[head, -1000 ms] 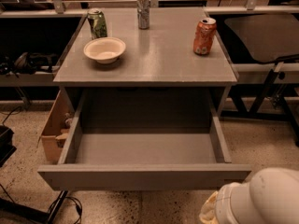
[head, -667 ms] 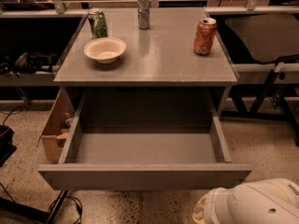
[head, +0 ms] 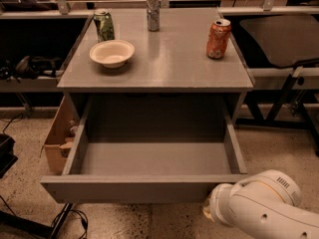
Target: Close top drawer
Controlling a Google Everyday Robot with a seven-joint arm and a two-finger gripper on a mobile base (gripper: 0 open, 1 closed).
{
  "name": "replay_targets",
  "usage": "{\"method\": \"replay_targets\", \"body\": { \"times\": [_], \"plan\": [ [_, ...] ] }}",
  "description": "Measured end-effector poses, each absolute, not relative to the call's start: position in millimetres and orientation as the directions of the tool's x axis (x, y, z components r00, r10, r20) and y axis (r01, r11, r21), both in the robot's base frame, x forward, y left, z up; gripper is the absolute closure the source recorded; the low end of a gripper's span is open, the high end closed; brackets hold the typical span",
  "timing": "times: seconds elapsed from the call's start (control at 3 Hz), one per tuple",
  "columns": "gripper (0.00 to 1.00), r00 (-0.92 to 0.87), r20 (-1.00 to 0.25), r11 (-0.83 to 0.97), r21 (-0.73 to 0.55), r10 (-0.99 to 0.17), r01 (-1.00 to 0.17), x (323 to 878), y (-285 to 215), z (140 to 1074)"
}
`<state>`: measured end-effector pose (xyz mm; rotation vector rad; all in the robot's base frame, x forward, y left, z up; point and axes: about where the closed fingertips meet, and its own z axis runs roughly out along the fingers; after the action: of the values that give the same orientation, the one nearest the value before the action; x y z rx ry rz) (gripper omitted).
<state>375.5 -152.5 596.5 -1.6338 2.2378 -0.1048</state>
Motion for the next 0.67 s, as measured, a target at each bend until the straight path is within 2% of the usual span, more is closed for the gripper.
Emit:
{"method": "replay_targets", "body": {
  "times": [0.67],
  "plan": [
    [1.00, -0.254, -0.236, 0.321, -0.316, -0.938, -0.893, 393.0, -155.8, 601.9]
  ]
}}
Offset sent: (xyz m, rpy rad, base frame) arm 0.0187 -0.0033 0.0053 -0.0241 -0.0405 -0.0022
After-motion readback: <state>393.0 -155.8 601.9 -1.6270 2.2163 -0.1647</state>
